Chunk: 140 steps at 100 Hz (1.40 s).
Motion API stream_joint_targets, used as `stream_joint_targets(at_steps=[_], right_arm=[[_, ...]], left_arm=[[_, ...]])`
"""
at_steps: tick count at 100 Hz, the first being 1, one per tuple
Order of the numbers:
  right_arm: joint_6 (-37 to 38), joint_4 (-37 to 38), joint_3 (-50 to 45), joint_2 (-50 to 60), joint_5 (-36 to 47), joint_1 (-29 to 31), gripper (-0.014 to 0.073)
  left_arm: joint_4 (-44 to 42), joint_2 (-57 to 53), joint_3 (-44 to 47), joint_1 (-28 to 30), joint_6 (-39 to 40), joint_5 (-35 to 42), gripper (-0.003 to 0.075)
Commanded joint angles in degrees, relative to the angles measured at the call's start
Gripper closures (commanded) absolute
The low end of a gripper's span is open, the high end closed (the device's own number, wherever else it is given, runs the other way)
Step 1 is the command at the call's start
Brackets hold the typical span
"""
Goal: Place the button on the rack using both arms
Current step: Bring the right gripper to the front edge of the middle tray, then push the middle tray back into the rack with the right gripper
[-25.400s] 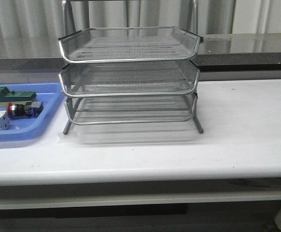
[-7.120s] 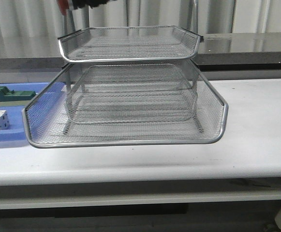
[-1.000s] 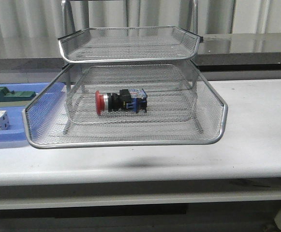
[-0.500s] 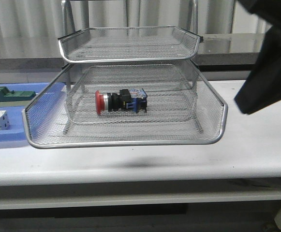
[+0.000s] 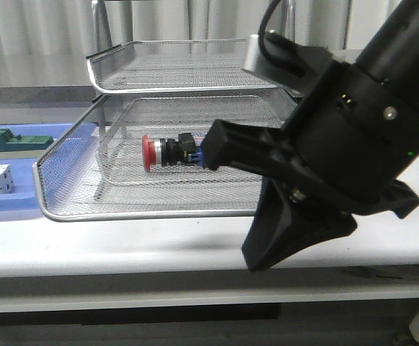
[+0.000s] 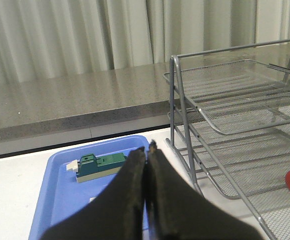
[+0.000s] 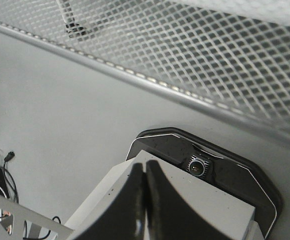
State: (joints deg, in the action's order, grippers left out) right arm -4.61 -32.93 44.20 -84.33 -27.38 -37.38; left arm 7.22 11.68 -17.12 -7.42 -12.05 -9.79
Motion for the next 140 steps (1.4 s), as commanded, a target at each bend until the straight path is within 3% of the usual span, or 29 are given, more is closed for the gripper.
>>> stream_joint_targets(at_steps=[1,41,66,107,140], right_arm=[[-0.32,-2.03,1.64,-0.20,4.42,-0.75,0.0660],[-0.32,-1.79,2.35,-4.70,14.29,-0.94,0.0660],[-0.32,1.86,8.00,-8.24,15.07,1.17,0.0660],[-0.37,9.05,22.74,-17.96,12.68,10.20,0.0660],[-0.37,11.97,29.52,-21.53,13.82,11.70,0.0660]], left_arm=[[0.55,0.48,-1.49,0.10,0.51,4.96,0.0741],[0.55,0.48,-1.49,0.10,0.51,4.96,0.0741],[0.55,0.48,-1.49,0.10,0.51,4.96,0.0741],[0.55,0.48,-1.49,0.10,0.51,4.96,0.0741],[0.55,0.48,-1.49,0.10,0.51,4.96,0.0741]])
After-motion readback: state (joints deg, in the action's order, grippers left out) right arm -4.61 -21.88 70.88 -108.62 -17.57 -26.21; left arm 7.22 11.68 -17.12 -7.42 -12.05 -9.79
